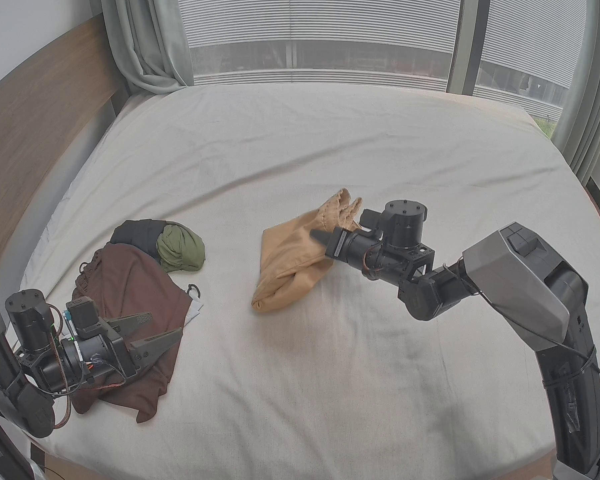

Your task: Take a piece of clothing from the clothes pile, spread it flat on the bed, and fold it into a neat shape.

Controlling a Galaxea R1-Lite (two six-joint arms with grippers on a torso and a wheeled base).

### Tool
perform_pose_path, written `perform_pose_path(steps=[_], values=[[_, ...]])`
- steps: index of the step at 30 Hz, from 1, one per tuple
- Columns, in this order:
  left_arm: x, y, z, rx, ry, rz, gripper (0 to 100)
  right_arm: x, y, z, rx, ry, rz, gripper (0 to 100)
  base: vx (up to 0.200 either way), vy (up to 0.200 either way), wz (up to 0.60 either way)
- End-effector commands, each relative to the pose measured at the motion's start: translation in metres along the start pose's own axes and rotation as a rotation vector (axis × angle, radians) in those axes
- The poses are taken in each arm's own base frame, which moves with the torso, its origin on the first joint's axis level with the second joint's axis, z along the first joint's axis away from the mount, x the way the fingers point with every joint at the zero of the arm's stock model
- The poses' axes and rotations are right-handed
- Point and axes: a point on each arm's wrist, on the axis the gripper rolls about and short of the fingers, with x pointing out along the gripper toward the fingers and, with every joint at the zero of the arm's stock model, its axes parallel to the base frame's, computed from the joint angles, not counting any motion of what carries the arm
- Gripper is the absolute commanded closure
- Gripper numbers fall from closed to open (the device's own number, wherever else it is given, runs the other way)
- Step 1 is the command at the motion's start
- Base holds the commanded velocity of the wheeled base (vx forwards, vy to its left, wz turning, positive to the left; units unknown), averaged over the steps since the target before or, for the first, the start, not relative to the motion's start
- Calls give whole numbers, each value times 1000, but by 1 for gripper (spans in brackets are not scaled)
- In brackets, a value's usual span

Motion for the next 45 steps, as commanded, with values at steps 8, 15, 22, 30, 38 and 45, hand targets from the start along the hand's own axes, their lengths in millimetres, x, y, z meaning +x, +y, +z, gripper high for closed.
perform_pose_path(steps=[8, 15, 22, 30, 38, 45], values=[[-1, 1, 0, -3, -2, 1, 0, -39, -38, -45, 24, 82, -171, 100, 0, 0, 0], [0, 2, 0, -3, -2, -1, 0, -42, -47, -54, 21, 65, -217, 100, 0, 0, 0], [0, 2, 1, 0, -5, -1, 0, -44, -51, -54, 22, 52, -244, 0, 0, 0, 0], [0, 3, 2, 2, -10, 1, 0, -69, -56, -31, -2, 0, -308, 0, 0, 0, 0], [0, 3, 2, 0, -9, 1, 0, -84, -37, 12, -38, -95, -297, 0, 0, 0, 0], [0, 4, 3, 2, -12, 0, 0, -73, -5, 3, -55, -76, -223, 0, 0, 0, 0]])
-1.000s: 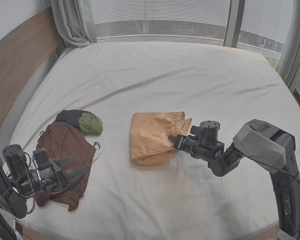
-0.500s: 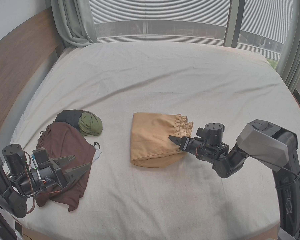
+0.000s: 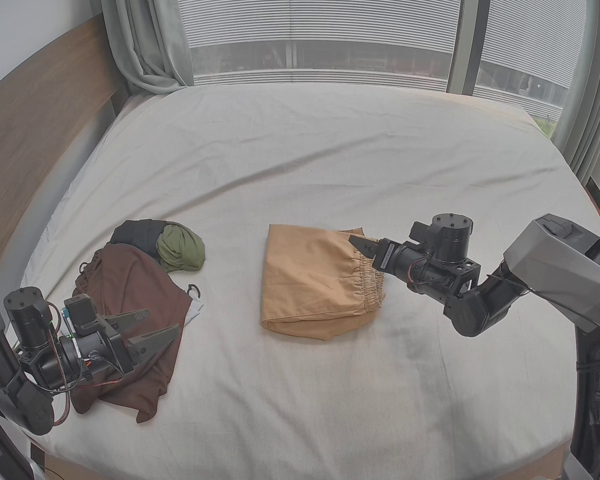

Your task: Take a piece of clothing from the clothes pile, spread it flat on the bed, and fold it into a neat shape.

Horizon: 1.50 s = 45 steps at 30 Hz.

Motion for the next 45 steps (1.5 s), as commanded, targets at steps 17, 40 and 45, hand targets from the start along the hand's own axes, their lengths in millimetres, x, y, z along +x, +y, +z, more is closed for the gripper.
perform_pose_path(steps=[17, 40, 45], values=[[-1, 1, -1, -3, 7, -26, 0, 27, -16, -83, -54, 120, 0, 0, 0, 0, 0], [6, -32, 1, 153, 39, -341, 0, -133, 27, 14, -198, -91, 46, 0, 0, 0, 0], [-3, -45, -13, 215, 77, -377, 0, -174, 3, 0, -282, -118, -7, 0, 0, 0, 0]])
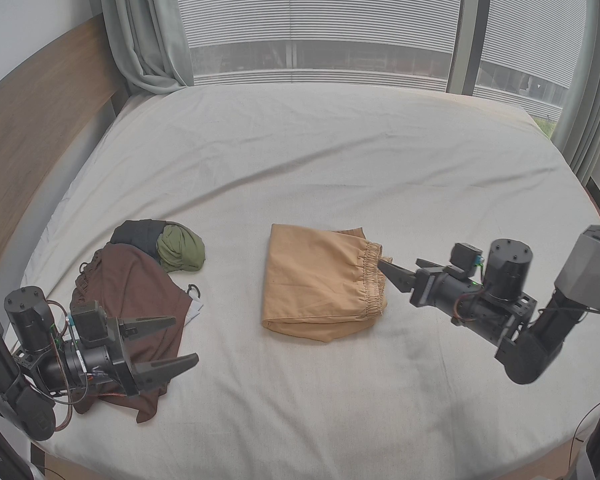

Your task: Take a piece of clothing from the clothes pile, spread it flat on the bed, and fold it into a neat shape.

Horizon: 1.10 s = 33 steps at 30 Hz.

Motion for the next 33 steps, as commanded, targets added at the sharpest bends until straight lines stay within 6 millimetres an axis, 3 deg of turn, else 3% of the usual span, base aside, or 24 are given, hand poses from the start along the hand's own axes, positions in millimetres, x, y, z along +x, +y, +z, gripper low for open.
perform_pose_path(steps=[1, 4, 7, 8, 11, 14, 17, 18, 20, 25, 26, 33], values=[[-1, -27, -12, 85, 53, -96, 0, -76, -15, 8, -113, -60, -62, 0, 0, 0, 0], [-10, -38, 2, 147, -3, -91, 0, -110, -8, 20, -106, -91, -52, 0, 0, 0, 0], [-15, -44, 10, 180, -36, -90, 0, -124, -2, 27, -112, -125, -38, 0, 0, 0, 0], [-20, -51, 17, 203, -65, -88, 0, -142, 7, 35, -120, -170, -22, 0, 0, 0, 0], [-33, -58, 27, 250, -114, -56, 0, -172, 17, 42, -129, -240, -18, 0, 0, 0, 0], [-43, -61, 33, 282, -147, -16, 0, -193, 20, 44, -136, -287, -32, 0, 0, 0, 0], [-57, -66, 41, 334, -195, 38, 0, -225, 22, 55, -159, -401, -69, 0, 0, 0, 0], [-57, -66, 41, 337, -196, 38, 0, -227, 22, 56, -161, -407, -73, 0, 0, 0, 0], [-63, -73, 45, 364, -221, 41, 0, -252, 24, 61, -180, -474, -126, 0, 0, 0, 0], [-72, -88, 45, 368, -223, 41, 0, -295, 33, 53, -205, -539, -179, 0, 0, 0, 0], [-73, -88, 45, 367, -222, 41, 0, -296, 34, 52, -206, -541, -179, 0, 0, 0, 0], [-96, -123, 32, 348, -209, 38, 0, -346, 47, 11, -219, -543, -247, 0, 0, 0, 0]])
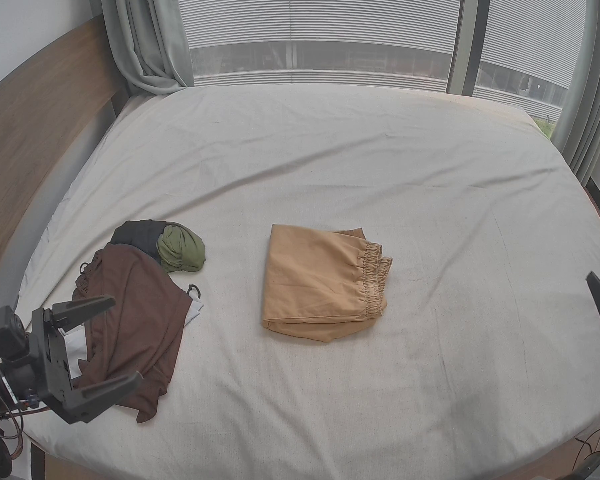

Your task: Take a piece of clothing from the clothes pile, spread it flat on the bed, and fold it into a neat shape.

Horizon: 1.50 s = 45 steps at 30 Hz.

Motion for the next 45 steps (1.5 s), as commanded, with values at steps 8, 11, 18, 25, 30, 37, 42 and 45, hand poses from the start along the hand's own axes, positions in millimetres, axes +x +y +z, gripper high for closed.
perform_pose_path(steps=[8, 11, 18, 25, 30, 37, 42, 45], values=[[-67, -90, -12, 4, -7, -7, 0, -100, 12, -34, -70, -109, -98, 0, 0, 0, 0], [-79, -106, -26, -18, 1, -13, 0, -100, 10, -42, -52, -41, -114, 0, 0, 0, 0], [-99, -133, -44, -171, -113, 28, 0, -103, 1, -66, -66, 181, -268, 0, 0, 0, 0], [-101, -125, -45, -129, -171, 401, 0, -104, -2, -67, -182, 192, -402, 0, 0, 0, 0], [-104, -118, -59, -84, -54, 694, 0, -104, -2, -67, -194, 200, -395, 0, 0, 0, 0], [-105, -116, -61, -29, -19, 822, 0, -104, -2, -67, -201, 200, -385, 0, 0, 0, 0], [-107, -115, -61, 4, -4, 888, 0, -105, -3, -71, -211, 247, -416, 0, 0, 0, 0], [-108, -115, -68, -13, 73, 935, 0, -105, -3, -71, -218, 250, -416, 0, 0, 0, 0]])
